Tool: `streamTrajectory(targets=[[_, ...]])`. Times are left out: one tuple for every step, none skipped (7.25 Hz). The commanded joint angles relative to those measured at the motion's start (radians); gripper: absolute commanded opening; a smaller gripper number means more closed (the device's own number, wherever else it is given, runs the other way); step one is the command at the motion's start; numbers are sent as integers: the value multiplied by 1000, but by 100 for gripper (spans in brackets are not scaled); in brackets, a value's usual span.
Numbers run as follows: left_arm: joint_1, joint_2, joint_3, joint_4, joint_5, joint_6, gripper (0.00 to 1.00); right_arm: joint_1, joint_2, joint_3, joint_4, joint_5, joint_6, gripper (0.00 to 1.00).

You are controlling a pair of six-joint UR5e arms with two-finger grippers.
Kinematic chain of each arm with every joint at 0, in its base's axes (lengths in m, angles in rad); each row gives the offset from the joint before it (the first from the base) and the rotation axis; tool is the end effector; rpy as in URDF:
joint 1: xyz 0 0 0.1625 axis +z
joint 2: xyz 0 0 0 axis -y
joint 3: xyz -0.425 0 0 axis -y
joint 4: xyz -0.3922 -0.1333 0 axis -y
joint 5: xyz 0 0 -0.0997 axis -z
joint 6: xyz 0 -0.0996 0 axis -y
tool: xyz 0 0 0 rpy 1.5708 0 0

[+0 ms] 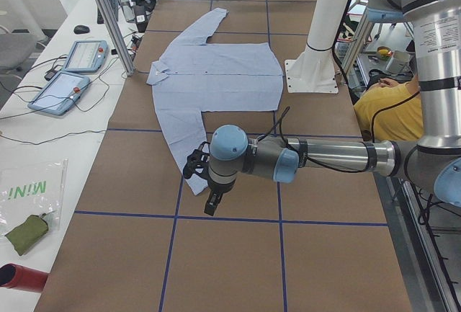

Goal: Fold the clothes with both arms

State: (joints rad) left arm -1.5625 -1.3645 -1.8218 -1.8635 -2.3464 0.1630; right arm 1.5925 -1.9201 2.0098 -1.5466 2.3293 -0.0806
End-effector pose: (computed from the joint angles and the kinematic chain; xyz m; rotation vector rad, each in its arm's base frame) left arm -0.0601 -0.4229 0.5951 0.3798 0.7433 0.2921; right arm 0.0724 -0.3510 0.5872 0.1470 -0.7514 -0.0992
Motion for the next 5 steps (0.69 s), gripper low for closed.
streamTrajectory(targets=[[-2, -97, 33, -287, 2, -2, 100, 56, 100, -5, 46, -11, 13, 100], [-2, -146, 56, -304, -1, -7, 100, 70, 118, -11, 51, 8, 19, 100], [-2, -156, 94, -327, -4, -4, 100, 70, 119, -19, 56, 16, 18, 100], [-2, -160, 108, -335, -5, -2, 100, 70, 142, -46, 62, 21, 13, 100], [-2, -160, 107, -335, -5, -2, 100, 63, 164, -52, 121, 12, 21, 100]])
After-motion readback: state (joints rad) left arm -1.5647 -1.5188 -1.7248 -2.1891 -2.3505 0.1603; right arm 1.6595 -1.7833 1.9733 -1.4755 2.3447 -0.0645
